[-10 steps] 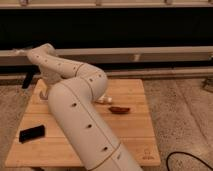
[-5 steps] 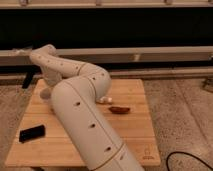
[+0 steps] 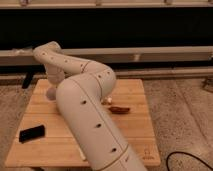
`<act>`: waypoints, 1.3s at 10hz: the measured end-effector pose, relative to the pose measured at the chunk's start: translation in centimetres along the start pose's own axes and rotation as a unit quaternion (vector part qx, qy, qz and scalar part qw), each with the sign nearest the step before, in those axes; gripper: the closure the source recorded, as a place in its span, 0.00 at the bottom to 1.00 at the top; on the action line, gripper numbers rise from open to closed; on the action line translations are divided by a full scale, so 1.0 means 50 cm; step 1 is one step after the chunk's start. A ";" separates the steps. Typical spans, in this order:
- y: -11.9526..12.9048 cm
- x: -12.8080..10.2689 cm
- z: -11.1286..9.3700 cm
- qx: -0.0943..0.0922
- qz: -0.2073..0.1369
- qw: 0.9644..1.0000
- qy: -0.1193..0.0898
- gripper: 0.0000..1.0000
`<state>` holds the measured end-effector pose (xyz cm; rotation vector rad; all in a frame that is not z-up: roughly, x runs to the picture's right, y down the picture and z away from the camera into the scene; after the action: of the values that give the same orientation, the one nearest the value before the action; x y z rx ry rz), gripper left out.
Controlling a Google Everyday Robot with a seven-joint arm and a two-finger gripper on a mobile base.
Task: Place the ceramic cup in the ceramic bowl
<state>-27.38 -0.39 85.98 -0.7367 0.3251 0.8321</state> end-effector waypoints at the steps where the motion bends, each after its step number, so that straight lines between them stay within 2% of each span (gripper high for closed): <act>1: -0.009 0.012 -0.016 -0.001 0.000 1.000 -0.003 1.00; 3: -0.032 0.048 -0.061 -0.003 0.003 1.000 -0.013 1.00; 7: -0.057 0.066 -0.097 -0.011 0.013 0.999 -0.032 1.00; 9: -0.089 0.103 -0.098 -0.009 0.028 0.999 -0.034 0.88; 10: -0.103 0.130 -0.089 -0.007 0.033 0.999 -0.035 0.75; 11: -0.099 0.138 -0.088 -0.008 0.034 0.999 -0.037 0.69; 12: -0.092 0.146 -0.088 -0.009 0.037 0.999 -0.039 0.66; 13: -0.076 0.157 -0.091 -0.009 0.044 0.998 -0.042 0.68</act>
<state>-19.36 -0.97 80.33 -0.7065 0.2768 0.9470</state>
